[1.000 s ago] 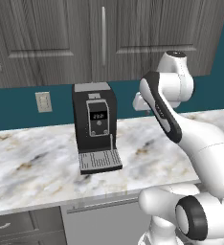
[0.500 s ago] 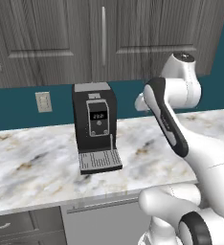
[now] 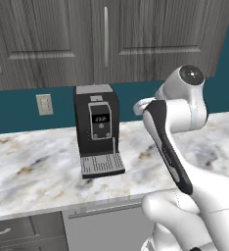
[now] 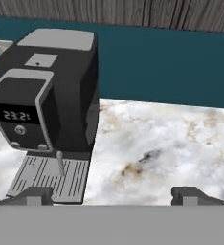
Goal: Open the cabinet, pick the kettle from the cabinet, and place it in the sink.
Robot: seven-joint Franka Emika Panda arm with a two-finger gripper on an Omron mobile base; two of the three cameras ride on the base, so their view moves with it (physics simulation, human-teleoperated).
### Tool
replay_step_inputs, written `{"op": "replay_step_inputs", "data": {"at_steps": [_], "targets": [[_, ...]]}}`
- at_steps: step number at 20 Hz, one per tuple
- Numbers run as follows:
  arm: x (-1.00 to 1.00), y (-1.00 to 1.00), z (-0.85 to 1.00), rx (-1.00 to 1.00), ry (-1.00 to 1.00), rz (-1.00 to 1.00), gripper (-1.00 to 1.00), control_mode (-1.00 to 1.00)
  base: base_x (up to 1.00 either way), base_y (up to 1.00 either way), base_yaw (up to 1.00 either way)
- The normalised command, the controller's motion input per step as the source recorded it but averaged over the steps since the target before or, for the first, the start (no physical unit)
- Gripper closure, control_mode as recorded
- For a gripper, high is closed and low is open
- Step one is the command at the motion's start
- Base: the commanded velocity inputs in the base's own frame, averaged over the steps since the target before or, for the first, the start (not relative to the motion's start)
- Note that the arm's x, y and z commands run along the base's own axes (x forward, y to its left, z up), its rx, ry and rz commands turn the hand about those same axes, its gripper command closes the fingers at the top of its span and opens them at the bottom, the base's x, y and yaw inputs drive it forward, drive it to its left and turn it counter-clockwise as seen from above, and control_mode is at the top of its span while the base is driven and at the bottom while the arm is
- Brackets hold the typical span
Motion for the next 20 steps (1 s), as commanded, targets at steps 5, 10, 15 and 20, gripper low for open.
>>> {"op": "replay_step_inputs", "data": {"at_steps": [5,10,15,20], "targets": [[-0.14,0.33,0.32,-0.12,-0.25,-0.02,-1.0,-1.0,0.0,0.0,0.0],[-0.02,0.36,0.34,-0.11,-0.09,-0.09,-1.0,-1.0,0.0,0.0,0.0],[0.0,0.29,0.36,-0.01,0.0,-0.01,-1.0,-1.0,0.0,0.0,0.0],[0.0,0.29,0.37,0.0,0.05,0.0,-1.0,-1.0,0.0,0.0,0.0]]}}
